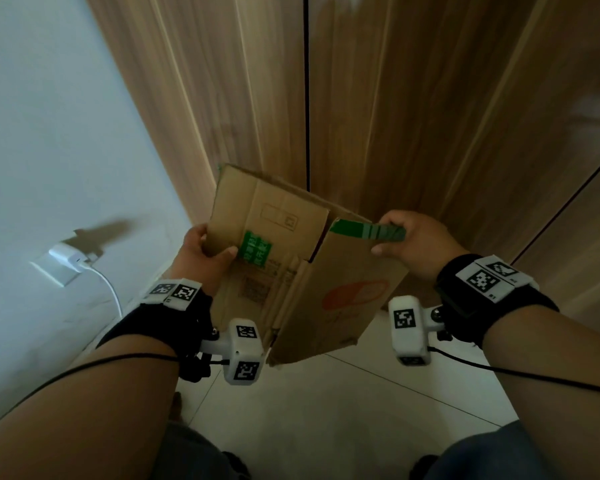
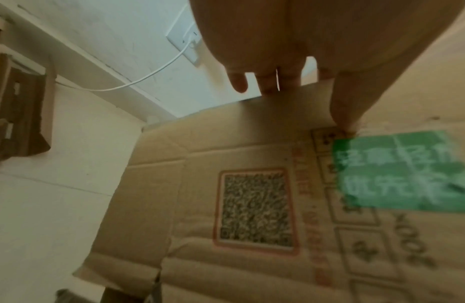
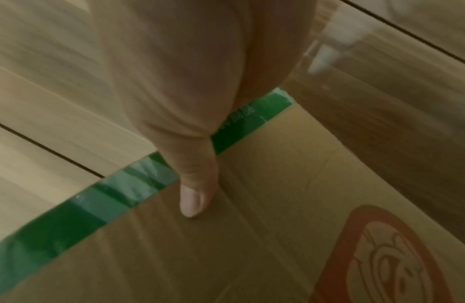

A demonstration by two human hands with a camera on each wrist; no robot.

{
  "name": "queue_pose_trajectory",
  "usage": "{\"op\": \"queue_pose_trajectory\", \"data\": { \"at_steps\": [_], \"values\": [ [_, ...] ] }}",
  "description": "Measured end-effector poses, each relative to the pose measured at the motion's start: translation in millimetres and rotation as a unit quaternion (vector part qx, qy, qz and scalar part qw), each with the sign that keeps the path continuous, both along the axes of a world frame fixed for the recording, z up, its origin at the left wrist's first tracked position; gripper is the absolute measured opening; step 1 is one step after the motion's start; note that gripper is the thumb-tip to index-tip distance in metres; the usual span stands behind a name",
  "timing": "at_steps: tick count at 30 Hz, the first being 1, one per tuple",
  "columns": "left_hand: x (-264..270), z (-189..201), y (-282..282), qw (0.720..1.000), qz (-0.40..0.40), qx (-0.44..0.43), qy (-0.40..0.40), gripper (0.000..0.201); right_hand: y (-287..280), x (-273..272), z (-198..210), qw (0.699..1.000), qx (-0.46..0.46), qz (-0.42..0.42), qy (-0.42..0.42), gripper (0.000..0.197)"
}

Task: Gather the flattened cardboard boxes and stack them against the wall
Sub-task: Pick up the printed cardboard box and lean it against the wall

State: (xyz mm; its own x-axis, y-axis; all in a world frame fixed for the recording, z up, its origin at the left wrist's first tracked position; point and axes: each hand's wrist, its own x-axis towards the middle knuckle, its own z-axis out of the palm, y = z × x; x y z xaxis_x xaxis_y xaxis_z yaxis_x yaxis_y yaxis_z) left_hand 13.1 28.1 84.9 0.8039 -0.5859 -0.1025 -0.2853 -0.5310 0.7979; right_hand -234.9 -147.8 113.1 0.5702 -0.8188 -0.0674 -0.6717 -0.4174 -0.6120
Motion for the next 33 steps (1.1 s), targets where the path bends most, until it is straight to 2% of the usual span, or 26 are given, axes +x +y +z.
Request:
{"op": "queue_pose_trajectory", "data": {
  "at_steps": [3,7,10,11,12,13,16,18,20,23,27,29,31,33],
  "values": [
    [-10,-5,-7,0.999,-0.047,0.025,-0.001,0.083,5,4,4,0.999,0.007,0.027,-0.037,0.017],
    [-38,-4,-17,0.982,-0.175,0.043,0.057,0.099,14,12,8,0.996,-0.007,0.046,-0.073,0.019],
    [-46,5,-17,0.959,-0.263,0.064,0.08,0.134,17,15,9,0.995,-0.012,0.041,-0.089,0.023],
    [-47,9,-17,0.949,-0.291,0.082,0.09,0.139,19,16,9,0.995,-0.013,0.033,-0.092,0.022],
    [-49,11,-16,0.94,-0.312,0.101,0.096,0.135,20,18,9,0.995,-0.013,0.025,-0.096,0.021],
    [-53,15,-16,0.935,-0.319,0.124,0.096,0.122,21,19,8,0.994,-0.01,0.019,-0.104,0.022],
    [-61,14,-20,0.946,-0.262,0.19,0.022,0.072,25,23,6,0.993,-0.007,0.023,-0.113,0.025],
    [-63,12,-21,0.959,-0.216,0.181,-0.019,0.056,26,27,5,0.992,-0.016,0.014,-0.125,0.024],
    [-60,9,-21,0.971,-0.169,0.166,-0.022,0.051,27,29,5,0.989,-0.03,-0.011,-0.144,0.025],
    [-53,4,-23,0.984,-0.109,0.137,0.031,0.05,28,28,6,0.984,-0.042,-0.066,-0.158,0.039],
    [-41,-1,-20,0.99,-0.049,0.063,0.119,0.052,21,26,-5,0.986,-0.063,-0.115,-0.104,0.06],
    [-30,-6,-17,0.987,-0.005,0.01,0.158,0.055,20,28,-12,0.988,-0.042,-0.13,-0.071,0.066],
    [-20,-6,-15,0.98,0.036,-0.039,0.192,0.05,19,33,-22,0.99,0.006,-0.134,-0.045,0.067],
    [-18,7,-9,0.959,0.078,-0.117,0.246,0.044,22,42,-31,0.988,0.075,-0.129,-0.032,0.066]
  ]
}}
